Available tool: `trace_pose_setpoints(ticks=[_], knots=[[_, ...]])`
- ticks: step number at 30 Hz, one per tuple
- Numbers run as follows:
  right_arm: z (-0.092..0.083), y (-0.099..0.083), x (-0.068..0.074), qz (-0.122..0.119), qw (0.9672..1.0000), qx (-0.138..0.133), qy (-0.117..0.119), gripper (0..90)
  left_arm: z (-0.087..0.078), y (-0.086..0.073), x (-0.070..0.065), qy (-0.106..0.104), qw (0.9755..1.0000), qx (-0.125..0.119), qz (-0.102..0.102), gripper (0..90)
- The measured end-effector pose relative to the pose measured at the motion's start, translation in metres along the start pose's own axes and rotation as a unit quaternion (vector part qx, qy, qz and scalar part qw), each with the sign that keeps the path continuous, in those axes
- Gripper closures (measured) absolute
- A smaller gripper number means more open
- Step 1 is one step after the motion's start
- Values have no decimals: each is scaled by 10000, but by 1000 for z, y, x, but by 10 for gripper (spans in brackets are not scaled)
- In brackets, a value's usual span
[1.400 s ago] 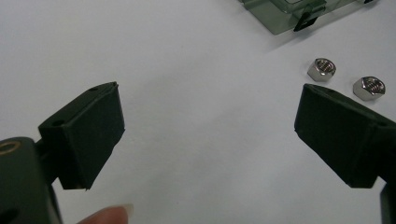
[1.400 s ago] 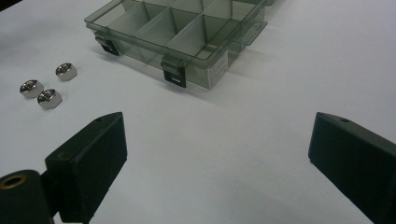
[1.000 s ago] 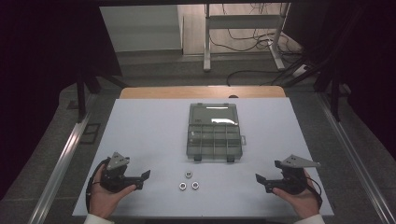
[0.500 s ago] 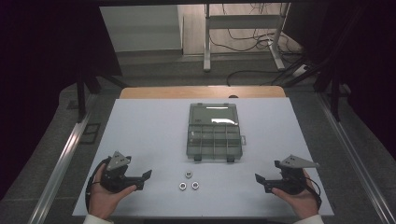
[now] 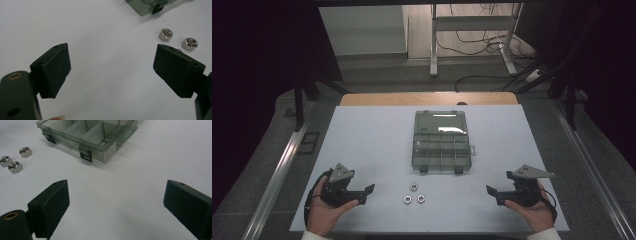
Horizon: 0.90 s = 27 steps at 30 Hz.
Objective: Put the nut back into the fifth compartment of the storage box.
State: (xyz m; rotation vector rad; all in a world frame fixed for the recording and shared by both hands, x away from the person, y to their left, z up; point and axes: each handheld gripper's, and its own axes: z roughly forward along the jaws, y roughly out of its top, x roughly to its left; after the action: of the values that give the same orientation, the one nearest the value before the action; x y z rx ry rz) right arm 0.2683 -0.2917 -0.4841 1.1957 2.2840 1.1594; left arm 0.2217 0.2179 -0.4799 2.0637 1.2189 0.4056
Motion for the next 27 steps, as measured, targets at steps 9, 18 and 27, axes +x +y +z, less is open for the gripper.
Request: trace_pose_setpoints(ticks=[9, 18, 27], knots=[[-1, -2, 3, -23, 9997, -49, 228, 66, 14, 10, -12, -332, 9984, 321, 322, 133], [-3, -3, 1, -37, 9997, -69, 224, 66, 18, 29, -20, -324, 9968, 504, 529, 130], [-1, -3, 4, -131, 9995, -44, 277, 68, 18, 47, -23, -443, 9941, 570, 803, 137]])
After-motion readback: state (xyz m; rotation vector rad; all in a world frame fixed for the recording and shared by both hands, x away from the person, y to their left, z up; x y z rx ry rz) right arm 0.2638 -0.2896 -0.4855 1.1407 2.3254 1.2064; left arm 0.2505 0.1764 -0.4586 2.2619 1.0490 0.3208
